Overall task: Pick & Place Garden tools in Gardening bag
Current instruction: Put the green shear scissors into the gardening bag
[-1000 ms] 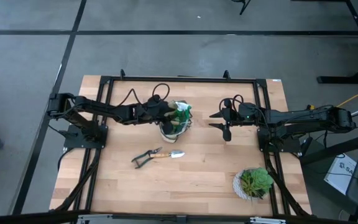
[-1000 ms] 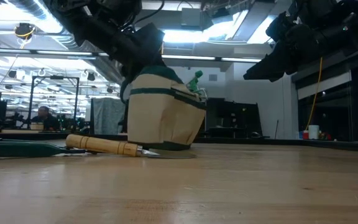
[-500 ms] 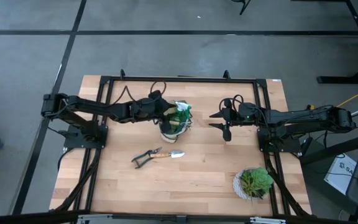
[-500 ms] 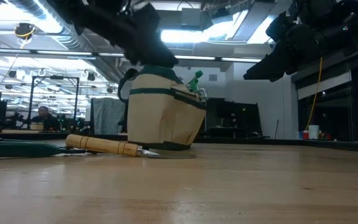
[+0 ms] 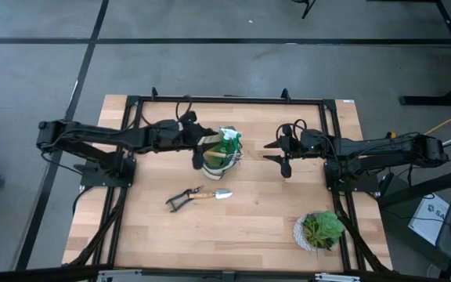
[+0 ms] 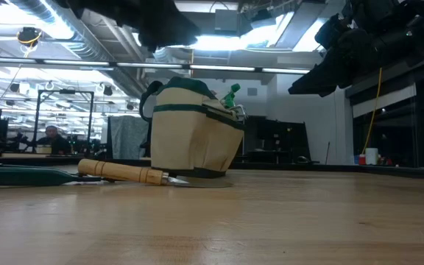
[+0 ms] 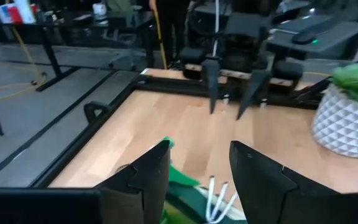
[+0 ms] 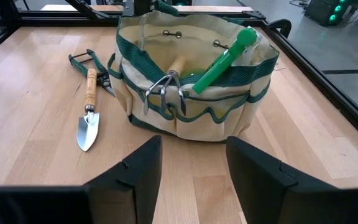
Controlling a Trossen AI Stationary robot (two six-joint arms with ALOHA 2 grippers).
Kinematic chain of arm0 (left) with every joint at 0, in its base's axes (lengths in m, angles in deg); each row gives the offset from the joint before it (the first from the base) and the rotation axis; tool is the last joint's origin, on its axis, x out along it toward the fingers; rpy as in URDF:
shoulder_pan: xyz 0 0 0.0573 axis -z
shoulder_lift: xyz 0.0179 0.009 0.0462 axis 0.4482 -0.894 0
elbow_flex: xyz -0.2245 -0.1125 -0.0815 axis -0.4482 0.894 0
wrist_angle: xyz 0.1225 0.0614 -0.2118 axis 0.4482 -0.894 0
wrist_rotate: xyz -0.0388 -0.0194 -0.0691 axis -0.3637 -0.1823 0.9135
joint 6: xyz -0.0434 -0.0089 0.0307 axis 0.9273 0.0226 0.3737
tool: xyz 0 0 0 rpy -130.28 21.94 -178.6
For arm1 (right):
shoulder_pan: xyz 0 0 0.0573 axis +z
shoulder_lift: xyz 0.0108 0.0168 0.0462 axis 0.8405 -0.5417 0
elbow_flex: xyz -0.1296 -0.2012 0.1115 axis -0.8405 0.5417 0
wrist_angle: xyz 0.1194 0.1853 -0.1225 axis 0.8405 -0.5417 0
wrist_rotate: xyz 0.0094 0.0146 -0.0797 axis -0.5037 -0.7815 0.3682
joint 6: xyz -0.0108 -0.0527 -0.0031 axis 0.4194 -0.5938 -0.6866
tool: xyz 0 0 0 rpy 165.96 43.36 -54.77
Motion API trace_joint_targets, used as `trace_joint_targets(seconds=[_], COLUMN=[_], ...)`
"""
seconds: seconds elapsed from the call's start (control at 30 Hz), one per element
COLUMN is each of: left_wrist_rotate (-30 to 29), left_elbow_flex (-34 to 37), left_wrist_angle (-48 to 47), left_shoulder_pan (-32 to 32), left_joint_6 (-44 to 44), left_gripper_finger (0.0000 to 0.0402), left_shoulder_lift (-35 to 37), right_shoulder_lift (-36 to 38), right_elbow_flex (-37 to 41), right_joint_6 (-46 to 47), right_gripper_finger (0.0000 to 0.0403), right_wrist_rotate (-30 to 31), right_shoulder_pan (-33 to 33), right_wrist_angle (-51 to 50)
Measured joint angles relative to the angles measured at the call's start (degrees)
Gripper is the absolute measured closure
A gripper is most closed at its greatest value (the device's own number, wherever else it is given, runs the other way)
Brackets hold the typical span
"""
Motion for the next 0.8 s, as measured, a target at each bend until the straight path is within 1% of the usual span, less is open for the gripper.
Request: trace_joint_targets(seconds=[0.07,0.17,0.3,0.5,0.8], left_wrist_rotate=[-0.3,-0.7,-1.0,-3.6,-3.7], left_elbow_flex=[0.0,0.0,0.0,0.0,0.0], left_wrist_angle=[0.2,0.0,-2.7,-5.5,-5.4], left_shoulder_pan=[0.8,2.1,3.9,6.7,13.7], left_joint_6=[0.2,3.0,5.7,10.7,13.8], left_gripper_finger=[0.0239,0.0238,0.024,0.0242,0.0243], left_shoulder_lift=[0.7,1.5,1.7,1.2,0.6], right_shoulder_lift=[0.0,0.0,0.0,0.0,0.0], right_elbow_flex=[0.0,0.0,0.0,0.0,0.0], right_joint_6=[0.0,0.0,0.0,0.0,0.0], right_gripper_finger=[0.0222,0.0222,0.0222,0.0222,0.0222], right_wrist_rotate=[0.0,0.0,0.2,0.2,0.2], right_shoulder_pan=[0.0,0.0,0.0,0.0,0.0], right_wrist_angle=[0.0,0.0,0.0,0.0,0.0])
